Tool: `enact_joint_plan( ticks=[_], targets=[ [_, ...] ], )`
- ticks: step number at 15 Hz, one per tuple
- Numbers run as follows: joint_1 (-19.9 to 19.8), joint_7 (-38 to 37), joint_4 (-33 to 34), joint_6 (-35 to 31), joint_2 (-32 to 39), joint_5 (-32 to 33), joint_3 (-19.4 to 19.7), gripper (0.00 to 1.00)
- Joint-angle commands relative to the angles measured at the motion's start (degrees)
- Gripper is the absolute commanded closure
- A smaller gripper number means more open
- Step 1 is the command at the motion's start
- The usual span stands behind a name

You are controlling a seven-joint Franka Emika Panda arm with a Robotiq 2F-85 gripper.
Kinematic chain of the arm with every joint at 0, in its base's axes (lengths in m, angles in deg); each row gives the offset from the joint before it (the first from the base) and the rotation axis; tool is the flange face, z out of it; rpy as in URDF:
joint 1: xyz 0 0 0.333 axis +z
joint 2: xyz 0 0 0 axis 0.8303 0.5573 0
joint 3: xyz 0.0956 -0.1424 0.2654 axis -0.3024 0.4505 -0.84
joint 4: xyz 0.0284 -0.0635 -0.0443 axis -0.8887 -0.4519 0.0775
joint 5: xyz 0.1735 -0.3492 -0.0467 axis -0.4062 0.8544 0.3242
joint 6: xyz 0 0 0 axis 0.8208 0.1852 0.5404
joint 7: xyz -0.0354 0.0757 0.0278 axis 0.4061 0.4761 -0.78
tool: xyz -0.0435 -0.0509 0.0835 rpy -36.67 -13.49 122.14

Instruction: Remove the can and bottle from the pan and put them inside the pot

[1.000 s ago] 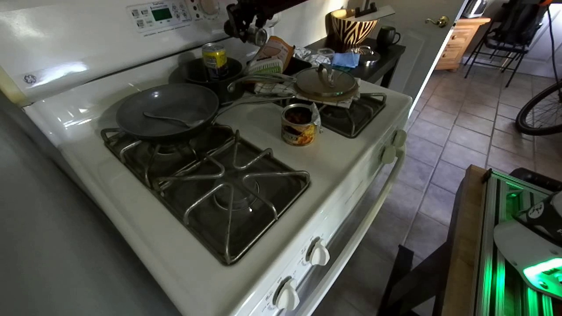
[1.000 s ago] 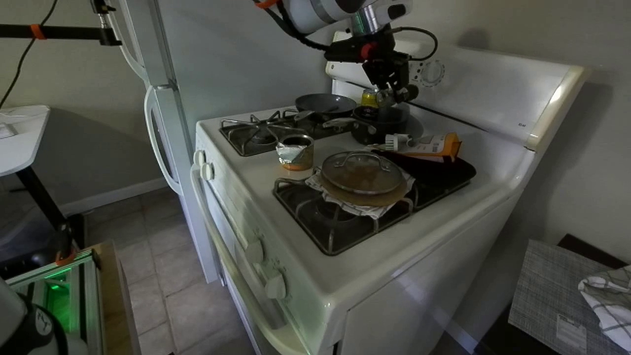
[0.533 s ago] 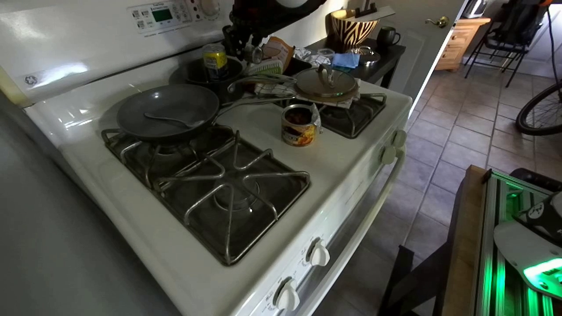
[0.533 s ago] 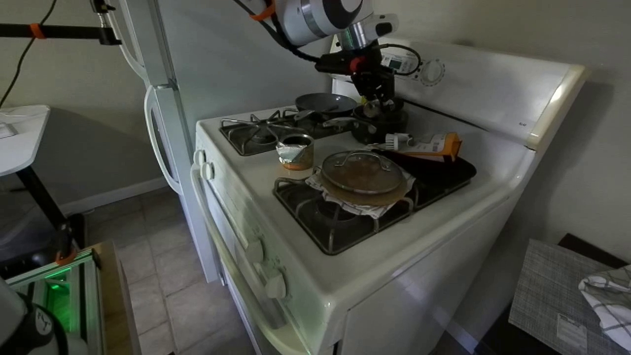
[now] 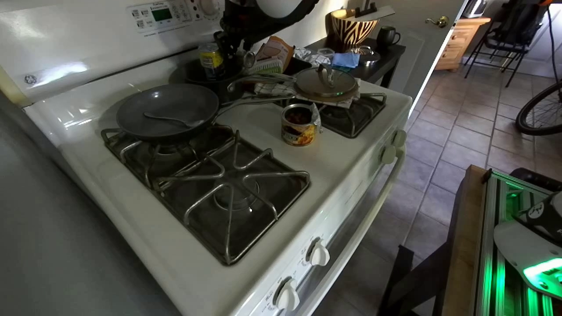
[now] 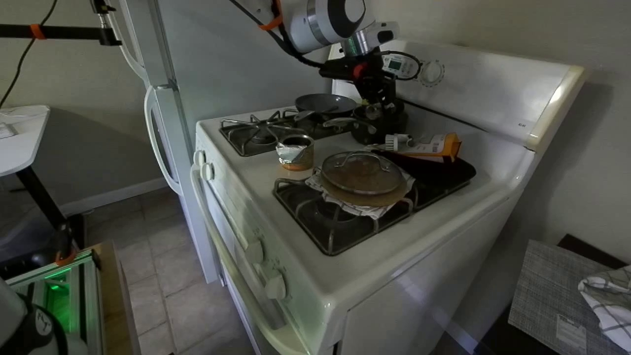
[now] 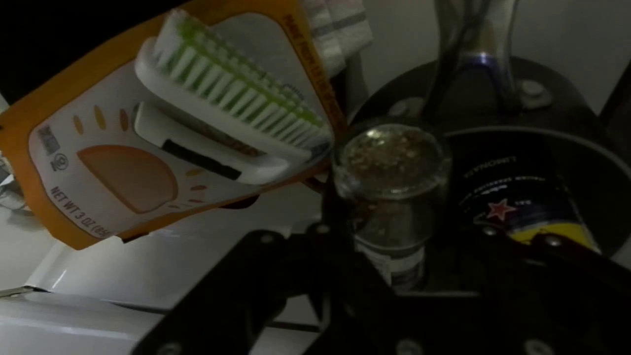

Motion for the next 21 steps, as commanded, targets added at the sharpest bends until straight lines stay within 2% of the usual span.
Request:
enact_joint_plan(
  ticks=[1,13,21],
  targets=[
    [0.42,-0.26,4.25,0.46,2.95,-0.82,-0.53,0.77],
    [0.73,-0.08,7.13,0.52,6.91,-1.47,-0.12,0.77],
    [1.6,-0.41,11.36,4.11,10.78,-1.27,0.39,0.77]
  ],
)
